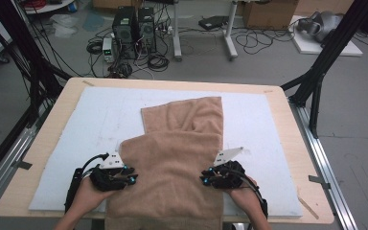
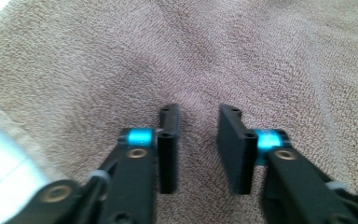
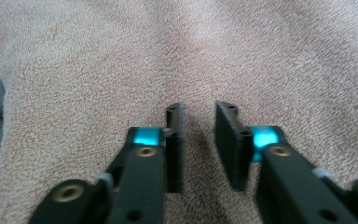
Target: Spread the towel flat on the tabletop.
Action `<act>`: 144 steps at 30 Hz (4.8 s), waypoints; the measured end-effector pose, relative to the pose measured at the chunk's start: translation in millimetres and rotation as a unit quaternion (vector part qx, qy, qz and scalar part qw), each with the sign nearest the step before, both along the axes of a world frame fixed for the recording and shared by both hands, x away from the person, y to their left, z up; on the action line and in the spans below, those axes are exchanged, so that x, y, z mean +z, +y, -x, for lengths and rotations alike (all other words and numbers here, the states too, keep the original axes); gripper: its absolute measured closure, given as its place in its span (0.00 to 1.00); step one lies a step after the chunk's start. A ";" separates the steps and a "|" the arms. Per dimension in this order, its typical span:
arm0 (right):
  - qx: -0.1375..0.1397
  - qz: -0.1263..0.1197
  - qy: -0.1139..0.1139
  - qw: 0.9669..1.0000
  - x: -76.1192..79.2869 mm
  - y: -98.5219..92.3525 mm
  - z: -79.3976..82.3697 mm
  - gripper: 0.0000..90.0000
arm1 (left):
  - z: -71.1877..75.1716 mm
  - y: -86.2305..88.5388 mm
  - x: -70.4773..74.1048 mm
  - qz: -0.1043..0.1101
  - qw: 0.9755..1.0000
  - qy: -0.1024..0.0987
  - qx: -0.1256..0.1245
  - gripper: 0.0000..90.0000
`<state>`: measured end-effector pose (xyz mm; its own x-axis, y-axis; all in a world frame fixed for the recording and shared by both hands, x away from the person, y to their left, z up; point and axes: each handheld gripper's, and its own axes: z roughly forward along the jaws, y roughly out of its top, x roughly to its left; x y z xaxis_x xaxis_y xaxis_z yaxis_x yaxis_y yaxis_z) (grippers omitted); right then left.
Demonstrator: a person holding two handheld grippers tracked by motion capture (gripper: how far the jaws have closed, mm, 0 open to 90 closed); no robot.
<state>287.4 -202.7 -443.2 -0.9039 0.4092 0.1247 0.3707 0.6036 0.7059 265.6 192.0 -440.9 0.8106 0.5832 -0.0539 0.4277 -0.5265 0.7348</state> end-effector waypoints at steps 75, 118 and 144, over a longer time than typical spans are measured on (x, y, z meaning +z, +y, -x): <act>0.038 -0.011 0.013 0.999 -1.2 -19.9 12.5 0.95 | -25.9 0.9 15.2 0.034 0.998 0.021 0.039 0.78; -0.003 -0.017 -0.020 1.000 12.9 -24.6 -17.0 0.81 | -99.2 -13.2 22.5 0.064 0.992 -0.029 0.104 0.83; -0.022 -0.021 -0.007 1.000 5.3 -25.7 -33.2 0.73 | -130.1 4.2 19.1 0.018 0.984 -0.039 0.173 0.77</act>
